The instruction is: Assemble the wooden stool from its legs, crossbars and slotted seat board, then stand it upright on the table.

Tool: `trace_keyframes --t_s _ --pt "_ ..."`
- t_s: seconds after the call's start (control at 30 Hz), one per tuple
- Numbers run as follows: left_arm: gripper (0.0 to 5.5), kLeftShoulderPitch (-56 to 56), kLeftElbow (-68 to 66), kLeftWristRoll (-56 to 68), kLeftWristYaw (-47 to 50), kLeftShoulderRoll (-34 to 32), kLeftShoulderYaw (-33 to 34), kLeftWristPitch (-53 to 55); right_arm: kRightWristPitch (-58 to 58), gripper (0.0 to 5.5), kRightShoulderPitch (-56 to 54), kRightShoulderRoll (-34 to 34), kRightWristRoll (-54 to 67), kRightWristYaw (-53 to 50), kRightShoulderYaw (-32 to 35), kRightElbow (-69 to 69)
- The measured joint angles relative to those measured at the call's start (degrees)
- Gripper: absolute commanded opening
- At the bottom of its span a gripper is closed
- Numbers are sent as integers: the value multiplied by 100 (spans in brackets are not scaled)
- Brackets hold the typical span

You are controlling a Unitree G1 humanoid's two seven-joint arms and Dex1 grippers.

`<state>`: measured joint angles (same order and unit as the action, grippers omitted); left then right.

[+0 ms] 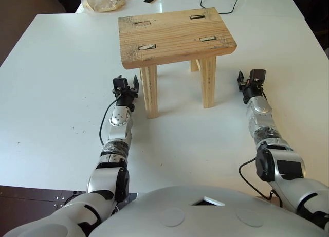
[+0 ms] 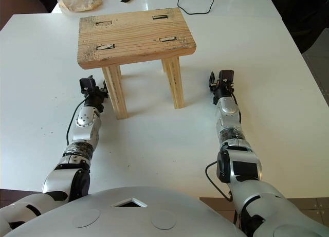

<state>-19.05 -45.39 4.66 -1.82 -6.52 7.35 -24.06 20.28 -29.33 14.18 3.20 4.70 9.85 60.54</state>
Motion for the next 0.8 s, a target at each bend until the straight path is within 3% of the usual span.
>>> trace_keyframes --t_s 0.8 --pt "310 -256 -428 -133 188 76 -41 -229 -509 241 -333 -447 584 -160 565 -269"
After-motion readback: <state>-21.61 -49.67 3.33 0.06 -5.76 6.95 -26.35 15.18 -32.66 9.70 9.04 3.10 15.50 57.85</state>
